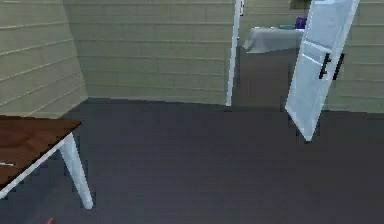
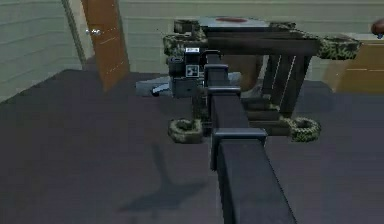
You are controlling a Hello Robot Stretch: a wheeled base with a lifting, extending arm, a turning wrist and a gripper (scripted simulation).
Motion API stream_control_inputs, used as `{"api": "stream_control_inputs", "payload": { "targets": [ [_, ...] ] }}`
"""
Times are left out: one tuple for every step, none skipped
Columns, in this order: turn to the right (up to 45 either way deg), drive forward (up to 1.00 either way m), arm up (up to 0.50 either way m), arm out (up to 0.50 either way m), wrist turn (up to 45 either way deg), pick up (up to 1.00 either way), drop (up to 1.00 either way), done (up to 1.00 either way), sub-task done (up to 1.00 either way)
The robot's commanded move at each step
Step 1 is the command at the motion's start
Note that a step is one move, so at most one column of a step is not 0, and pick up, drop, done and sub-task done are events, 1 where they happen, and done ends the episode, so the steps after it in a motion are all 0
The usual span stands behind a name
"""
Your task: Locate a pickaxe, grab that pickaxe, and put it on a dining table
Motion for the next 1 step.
{"api": "stream_control_inputs", "payload": {
  "targets": [
    [0.0,0.85,0.0,0.0,0.0,0.0,0.0,0.0,0.0]
  ]
}}
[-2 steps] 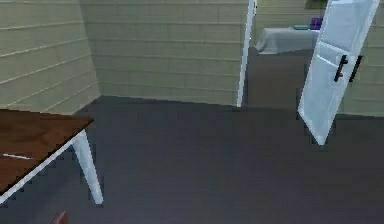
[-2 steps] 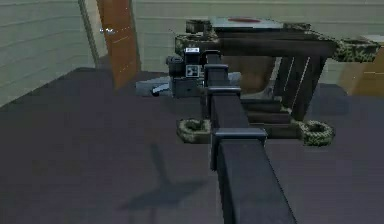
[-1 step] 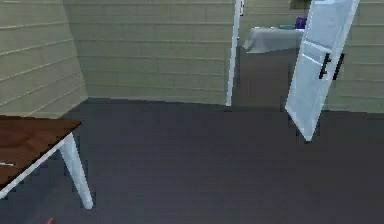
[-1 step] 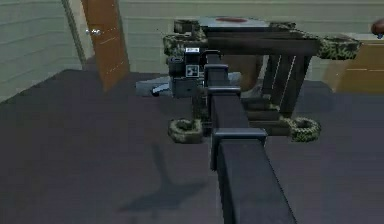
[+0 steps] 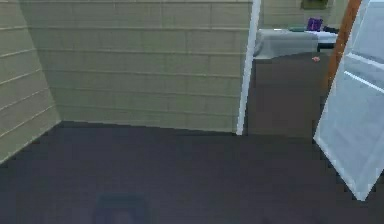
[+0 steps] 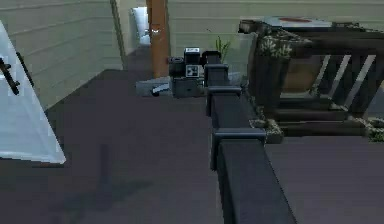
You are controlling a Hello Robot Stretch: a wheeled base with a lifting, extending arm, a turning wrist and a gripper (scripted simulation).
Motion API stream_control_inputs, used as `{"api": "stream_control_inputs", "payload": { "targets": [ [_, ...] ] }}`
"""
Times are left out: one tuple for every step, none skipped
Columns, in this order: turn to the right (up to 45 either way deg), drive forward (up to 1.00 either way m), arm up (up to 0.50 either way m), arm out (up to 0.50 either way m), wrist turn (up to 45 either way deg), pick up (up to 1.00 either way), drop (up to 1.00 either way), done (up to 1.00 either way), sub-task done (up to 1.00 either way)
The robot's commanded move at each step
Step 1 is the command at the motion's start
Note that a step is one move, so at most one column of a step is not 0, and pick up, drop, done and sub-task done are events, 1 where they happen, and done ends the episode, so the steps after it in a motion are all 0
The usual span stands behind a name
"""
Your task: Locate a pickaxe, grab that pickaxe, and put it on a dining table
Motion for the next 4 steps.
{"api": "stream_control_inputs", "payload": {
  "targets": [
    [-45.0,0.0,0.0,0.0,0.0,0.0,0.0,0.0,0.0],
    [0.0,0.8,0.0,0.0,0.0,0.0,0.0,0.0,0.0],
    [-45.0,0.0,0.0,0.0,0.0,0.0,0.0,0.0,0.0],
    [-3.0,0.0,0.0,0.0,0.0,0.0,0.0,0.0,0.0]
  ]
}}
